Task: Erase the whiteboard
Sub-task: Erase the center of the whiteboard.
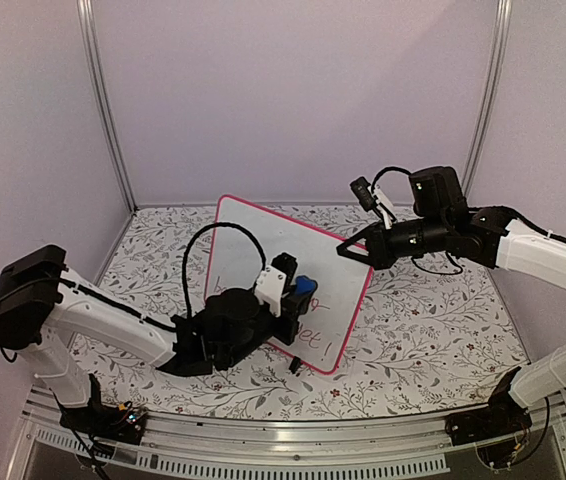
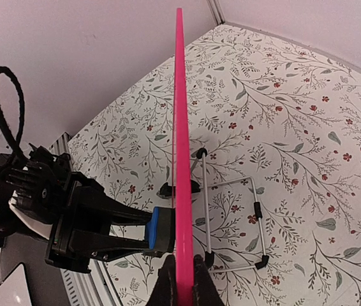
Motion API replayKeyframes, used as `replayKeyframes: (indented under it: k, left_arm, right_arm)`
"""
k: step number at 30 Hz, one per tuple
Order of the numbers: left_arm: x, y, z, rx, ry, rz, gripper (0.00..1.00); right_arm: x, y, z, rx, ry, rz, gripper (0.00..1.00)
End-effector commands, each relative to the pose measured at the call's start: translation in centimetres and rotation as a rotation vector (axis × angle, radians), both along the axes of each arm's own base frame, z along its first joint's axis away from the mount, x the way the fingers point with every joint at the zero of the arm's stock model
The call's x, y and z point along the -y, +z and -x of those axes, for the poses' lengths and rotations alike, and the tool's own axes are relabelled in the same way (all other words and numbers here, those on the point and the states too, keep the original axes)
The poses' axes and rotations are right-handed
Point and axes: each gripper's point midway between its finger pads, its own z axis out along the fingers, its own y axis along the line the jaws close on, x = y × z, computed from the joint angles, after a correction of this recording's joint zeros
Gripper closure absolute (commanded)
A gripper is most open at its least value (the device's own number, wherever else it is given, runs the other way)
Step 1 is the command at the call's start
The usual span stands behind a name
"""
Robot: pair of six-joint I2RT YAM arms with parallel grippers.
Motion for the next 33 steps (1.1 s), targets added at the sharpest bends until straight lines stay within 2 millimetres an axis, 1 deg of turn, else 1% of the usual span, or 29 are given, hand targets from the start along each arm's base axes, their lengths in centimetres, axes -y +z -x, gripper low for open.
replayKeyframes:
  k: [1,8,15,24,33]
  left_arm:
    - [-1.0,-5.3,0.7,-0.086,0.000,-0.110,0.91]
    - [-1.4,-6.2,1.1,-0.105,0.000,-0.114,0.91]
    - [-1.9,-7.4,1.5,-0.130,0.004,-0.122,0.91]
    - [-2.1,-7.7,1.7,-0.133,0.009,-0.134,0.91]
    - [-2.5,-8.6,2.2,-0.143,0.013,-0.149,0.91]
  right_arm:
    - [-0.5,-2.1,1.9,-0.037,0.087,0.051,1.00]
    - [-0.4,-2.0,1.8,-0.033,0.085,0.051,1.00]
    - [-0.5,-2.0,1.9,-0.036,0.087,0.051,1.00]
    - [-0.4,-1.9,1.9,-0.032,0.087,0.050,1.00]
    - [-0.4,-1.9,1.9,-0.031,0.087,0.049,1.00]
